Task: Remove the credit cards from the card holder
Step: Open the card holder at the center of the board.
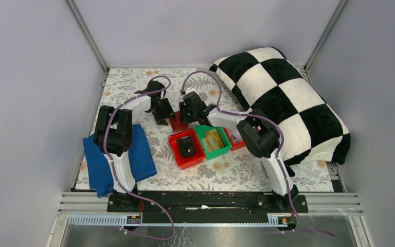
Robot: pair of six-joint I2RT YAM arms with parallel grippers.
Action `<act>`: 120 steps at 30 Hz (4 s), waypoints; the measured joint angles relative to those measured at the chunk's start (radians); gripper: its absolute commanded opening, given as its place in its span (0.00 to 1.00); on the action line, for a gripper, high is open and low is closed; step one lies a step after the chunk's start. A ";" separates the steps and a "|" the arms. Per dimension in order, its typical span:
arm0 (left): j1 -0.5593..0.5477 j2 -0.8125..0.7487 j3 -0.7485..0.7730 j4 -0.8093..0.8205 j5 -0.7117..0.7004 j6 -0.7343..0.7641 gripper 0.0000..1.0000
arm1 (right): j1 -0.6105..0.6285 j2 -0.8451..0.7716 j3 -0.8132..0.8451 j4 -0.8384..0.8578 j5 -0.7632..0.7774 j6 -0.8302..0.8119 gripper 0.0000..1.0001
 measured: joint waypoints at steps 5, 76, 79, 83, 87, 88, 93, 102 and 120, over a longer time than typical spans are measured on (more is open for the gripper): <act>0.000 0.002 -0.001 0.010 0.011 0.002 0.53 | -0.040 -0.025 -0.072 0.075 -0.087 0.085 0.12; -0.007 -0.211 -0.090 0.001 0.006 0.086 0.67 | -0.195 -0.048 -0.147 0.132 -0.393 0.296 0.39; -0.007 -0.215 -0.090 0.002 0.006 0.086 0.67 | -0.195 -0.047 -0.137 0.127 -0.390 0.298 0.26; -0.007 -0.232 -0.103 0.006 0.005 0.086 0.67 | -0.194 -0.044 -0.113 0.123 -0.390 0.303 0.15; -0.007 -0.253 -0.111 0.007 0.004 0.086 0.67 | -0.194 -0.044 -0.104 0.113 -0.386 0.301 0.07; -0.007 -0.259 -0.112 0.006 0.002 0.086 0.67 | -0.194 -0.044 -0.103 0.108 -0.383 0.299 0.05; -0.007 -0.267 -0.112 0.006 -0.001 0.086 0.67 | -0.194 -0.044 -0.103 0.094 -0.376 0.296 0.00; 0.006 -0.297 -0.113 0.006 -0.002 0.086 0.67 | -0.194 -0.044 -0.017 0.018 -0.384 0.307 0.00; 0.123 -0.344 -0.139 -0.004 0.077 0.112 0.67 | -0.192 -0.058 0.038 0.114 -0.508 0.492 0.00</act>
